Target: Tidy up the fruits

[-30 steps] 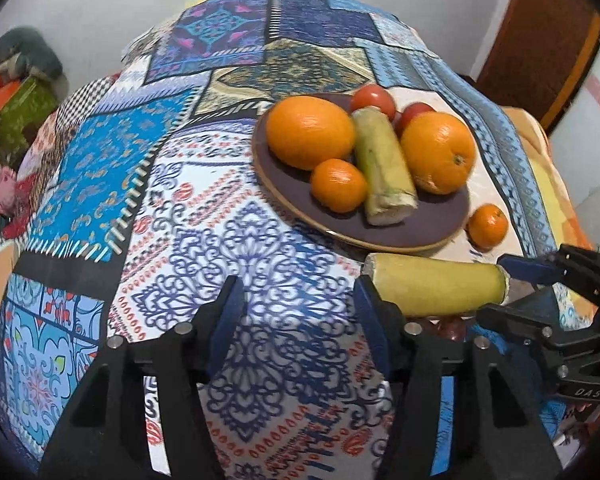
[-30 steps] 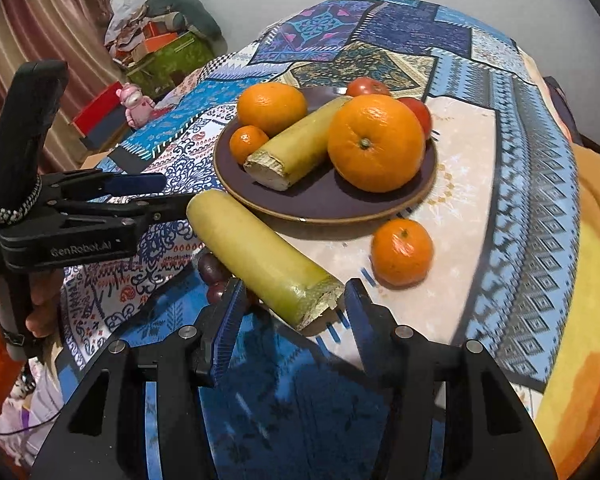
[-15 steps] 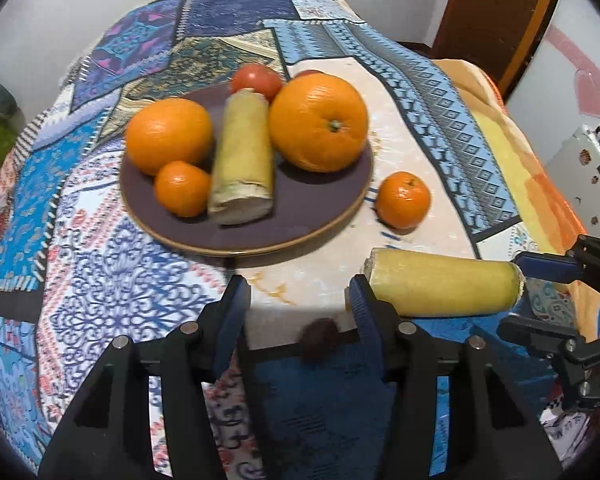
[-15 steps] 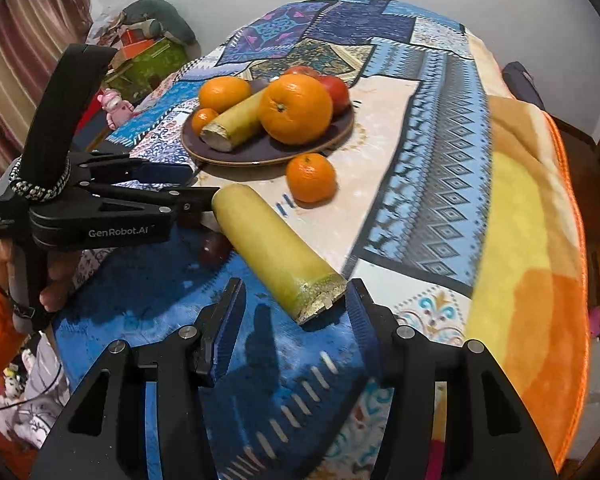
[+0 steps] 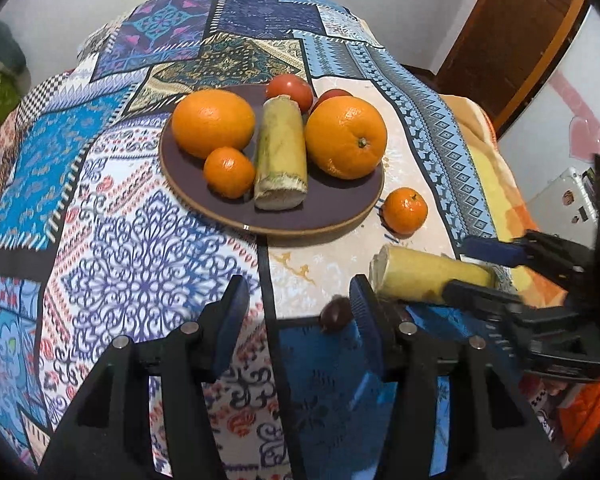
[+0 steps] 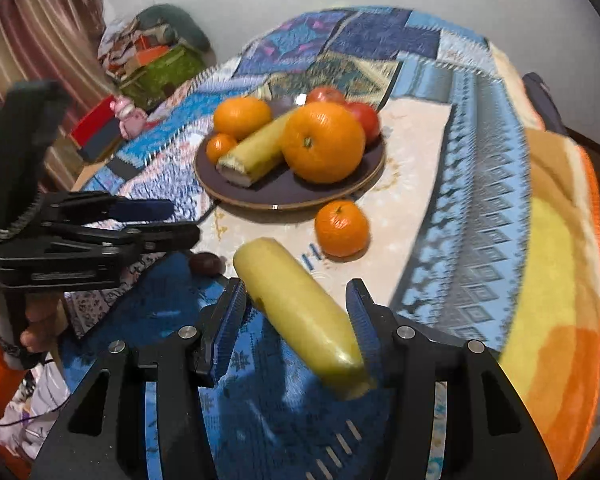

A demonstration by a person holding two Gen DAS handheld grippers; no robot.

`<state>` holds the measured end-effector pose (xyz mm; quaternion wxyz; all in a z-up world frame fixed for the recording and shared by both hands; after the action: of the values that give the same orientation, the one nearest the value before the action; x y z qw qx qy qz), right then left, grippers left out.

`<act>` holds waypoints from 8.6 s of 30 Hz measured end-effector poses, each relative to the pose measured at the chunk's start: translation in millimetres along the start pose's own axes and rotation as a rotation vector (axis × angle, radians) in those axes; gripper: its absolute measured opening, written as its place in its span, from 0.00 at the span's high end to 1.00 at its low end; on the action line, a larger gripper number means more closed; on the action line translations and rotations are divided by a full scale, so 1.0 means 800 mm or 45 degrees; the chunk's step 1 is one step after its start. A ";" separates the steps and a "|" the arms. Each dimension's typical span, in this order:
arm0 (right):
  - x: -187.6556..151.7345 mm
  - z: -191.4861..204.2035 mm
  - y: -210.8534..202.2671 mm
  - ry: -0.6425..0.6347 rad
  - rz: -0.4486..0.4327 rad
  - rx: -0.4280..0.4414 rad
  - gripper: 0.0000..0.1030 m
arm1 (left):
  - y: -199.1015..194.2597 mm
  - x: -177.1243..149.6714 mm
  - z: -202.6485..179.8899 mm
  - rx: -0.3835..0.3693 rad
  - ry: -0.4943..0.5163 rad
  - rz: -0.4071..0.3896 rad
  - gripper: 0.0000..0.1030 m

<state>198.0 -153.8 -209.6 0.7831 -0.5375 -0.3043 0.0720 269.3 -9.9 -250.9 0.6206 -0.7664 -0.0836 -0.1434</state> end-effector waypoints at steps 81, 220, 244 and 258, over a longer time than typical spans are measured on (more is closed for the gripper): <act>0.169 0.021 0.006 0.027 -0.181 -0.039 0.67 | -0.019 0.109 0.040 0.085 -0.060 -0.193 0.83; 0.066 0.019 0.032 0.024 -0.027 -0.056 0.65 | -0.023 0.063 0.076 0.118 -0.098 -0.168 0.81; 0.074 0.016 0.043 0.067 -0.005 -0.054 0.56 | 0.008 0.077 0.096 0.107 -0.162 -0.126 0.66; 0.070 0.042 -0.102 0.045 -0.319 -0.119 0.56 | -0.151 0.034 0.047 0.122 -0.100 -0.472 0.59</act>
<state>206.7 -136.2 -107.1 0.7654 -0.5324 -0.3581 -0.0501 262.4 51.4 -137.0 0.6155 -0.7126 -0.2541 -0.2210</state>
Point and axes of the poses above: each gripper's, at about its wrist camera, not at the fingertips, and y roughly the way its jaws point, z to its left, x to its top, the point moved 5 cm from there along y, roughly the way its jaws point, and after that the axes turned 9 degrees about z, right-handed, at the moved point
